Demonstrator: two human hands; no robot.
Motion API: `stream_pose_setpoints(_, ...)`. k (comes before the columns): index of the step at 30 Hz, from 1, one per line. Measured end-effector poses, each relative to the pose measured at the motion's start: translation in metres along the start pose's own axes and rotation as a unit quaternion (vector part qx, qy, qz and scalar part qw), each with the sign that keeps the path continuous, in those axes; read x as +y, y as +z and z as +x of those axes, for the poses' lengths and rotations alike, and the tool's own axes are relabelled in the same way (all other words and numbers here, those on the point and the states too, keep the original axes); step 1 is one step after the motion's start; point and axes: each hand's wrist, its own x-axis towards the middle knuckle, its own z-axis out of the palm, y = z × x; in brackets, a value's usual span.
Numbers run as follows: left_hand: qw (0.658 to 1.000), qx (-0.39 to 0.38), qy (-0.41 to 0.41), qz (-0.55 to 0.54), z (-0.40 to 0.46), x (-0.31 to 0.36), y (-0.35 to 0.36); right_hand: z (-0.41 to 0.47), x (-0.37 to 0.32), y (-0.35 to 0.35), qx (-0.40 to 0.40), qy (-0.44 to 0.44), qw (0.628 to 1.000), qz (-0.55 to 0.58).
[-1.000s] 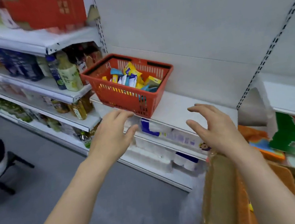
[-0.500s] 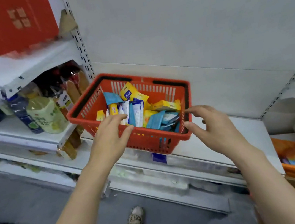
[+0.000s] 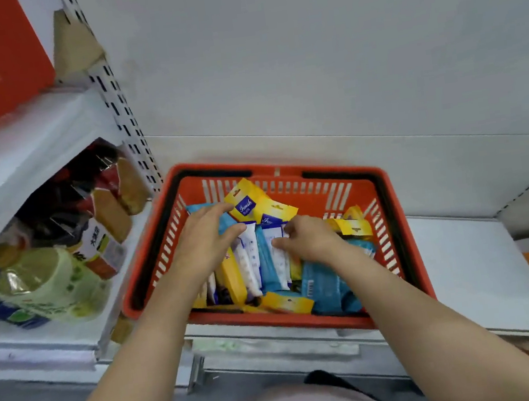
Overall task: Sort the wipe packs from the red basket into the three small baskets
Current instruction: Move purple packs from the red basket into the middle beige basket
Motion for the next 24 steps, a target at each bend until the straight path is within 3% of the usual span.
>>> stream_pose_setpoints(4, 1.000, -0.011, -0.011, -0.023, 0.007, -0.005, -0.001, 0.014, -0.002, 0.019, 0.057, 0.065, 0.994, 0.066)
stream_pose_setpoints(6, 0.999, -0.019, -0.023, -0.037, 0.007, -0.003, 0.001, 0.011, -0.006, 0.028, 0.080, 0.056, 0.989, 0.109)
stream_pose_setpoints(12, 0.995, -0.028, -0.023, -0.093, 0.007, 0.010, 0.008, 0.010, -0.011, 0.011, 0.078, 0.073, 0.969, 0.223)
stream_pose_setpoints(17, 0.967, -0.093, -0.036, -0.233, 0.004, 0.034, 0.017, 0.001, -0.010, -0.028, 0.098, 0.073, 0.880, 0.459)
stream_pose_setpoints(21, 0.948, -0.101, -0.054, -0.297, 0.003, 0.050, 0.021, -0.011, -0.020, -0.038, 0.015, 0.090, 0.806, 0.584)
stream_pose_setpoints(24, 0.955, -0.045, -0.050, -0.289, 0.005, 0.051, 0.024, -0.021, -0.021, -0.036, -0.062, 0.053, 0.762, 0.643)
